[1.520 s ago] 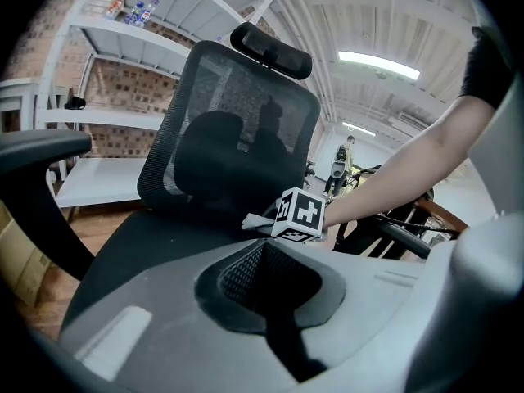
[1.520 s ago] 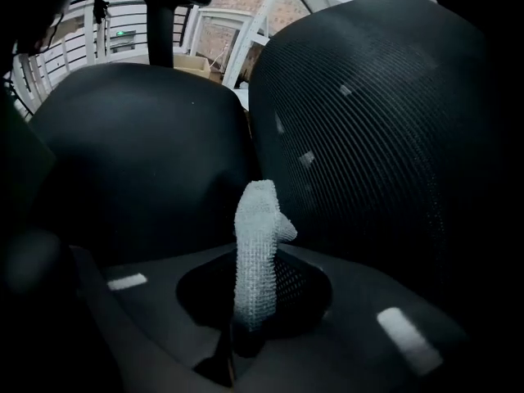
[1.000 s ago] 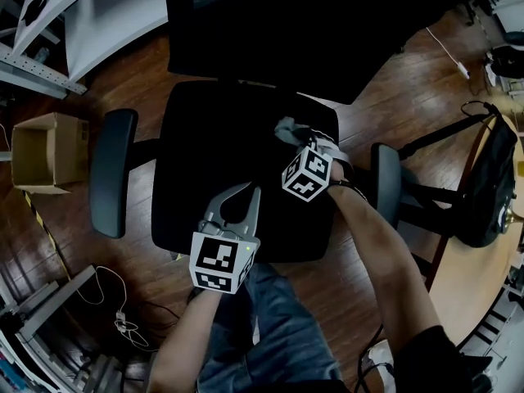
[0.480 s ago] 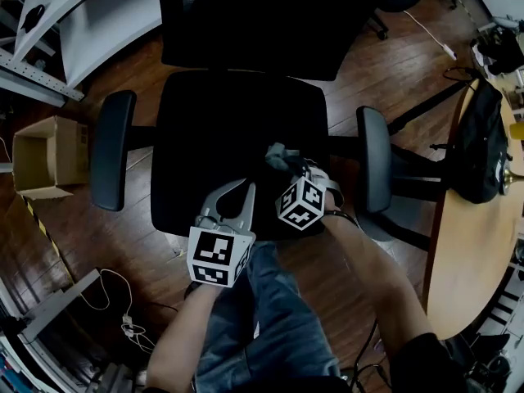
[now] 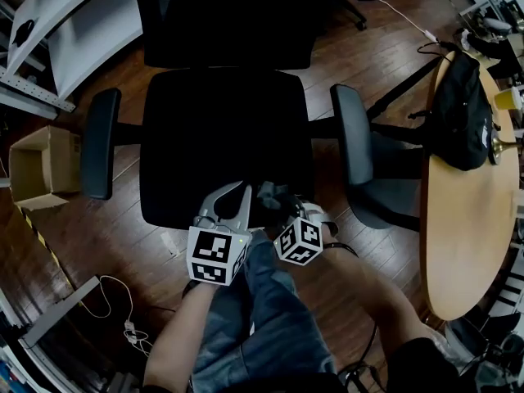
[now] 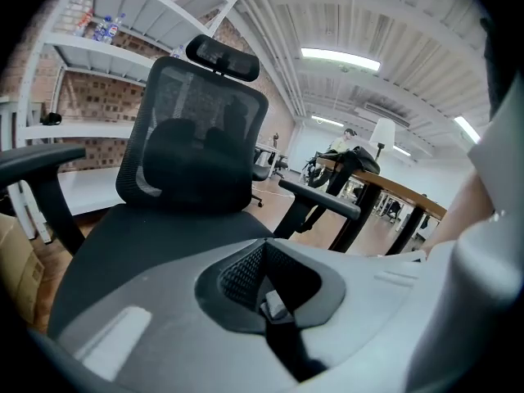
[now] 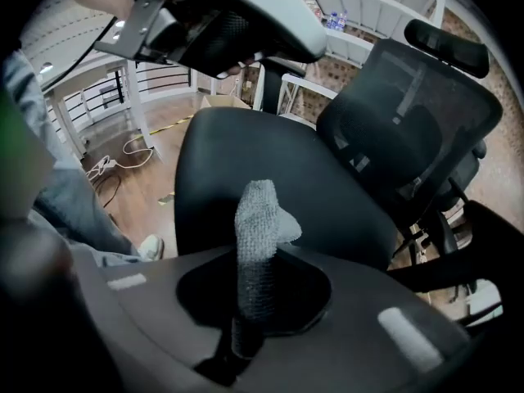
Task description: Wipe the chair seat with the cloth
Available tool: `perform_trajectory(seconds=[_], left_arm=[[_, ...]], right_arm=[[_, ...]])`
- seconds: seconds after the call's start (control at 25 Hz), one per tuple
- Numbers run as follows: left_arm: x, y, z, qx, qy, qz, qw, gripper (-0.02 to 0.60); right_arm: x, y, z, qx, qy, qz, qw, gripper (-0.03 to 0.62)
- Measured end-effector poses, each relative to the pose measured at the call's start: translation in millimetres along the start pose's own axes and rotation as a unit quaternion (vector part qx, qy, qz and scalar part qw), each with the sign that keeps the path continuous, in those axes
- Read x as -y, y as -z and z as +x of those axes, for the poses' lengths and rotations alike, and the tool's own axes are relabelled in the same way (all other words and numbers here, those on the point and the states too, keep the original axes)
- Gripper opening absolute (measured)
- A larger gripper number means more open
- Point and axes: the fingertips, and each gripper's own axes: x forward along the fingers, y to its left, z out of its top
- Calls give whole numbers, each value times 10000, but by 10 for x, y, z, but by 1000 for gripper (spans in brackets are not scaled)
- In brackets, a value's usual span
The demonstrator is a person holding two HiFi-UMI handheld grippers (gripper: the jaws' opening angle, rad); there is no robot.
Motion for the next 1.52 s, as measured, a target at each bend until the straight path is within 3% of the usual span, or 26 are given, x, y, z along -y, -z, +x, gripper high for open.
perform_trajectory(seconds=[0.36,0.6,0.8,1.04,1.24,1.36,1.52], left_arm=[[134,113,-100,-84,18,91,9999,3],[53,107,-144,-30,-81,48,10000,3],[-65,41,-155,104,-198,-97,9997,3],[-222,48,-122,64,-282,-185,9994,3],[-457,17,-48,-16,-405,-255,9989,3],[-577,-42,33,-58,-453,-278,9986,3],[-721,-145,136,-74,-521,-328,9981,3]], right_arm=[[-495,76,-160,94,-299,107,9995,17],[-323,-12,-214,199,41,148,9997,17],[394,-367,-278,513,999,483,9925,17],[1466,-602,37,189,1953,834,9770,15],[2107,-673,296,-152,2350,948,9672,15],[2410,-562,430,-415,2457,1277,9600,15],[2739,-447,605,-739,2534,1270,9561,15]])
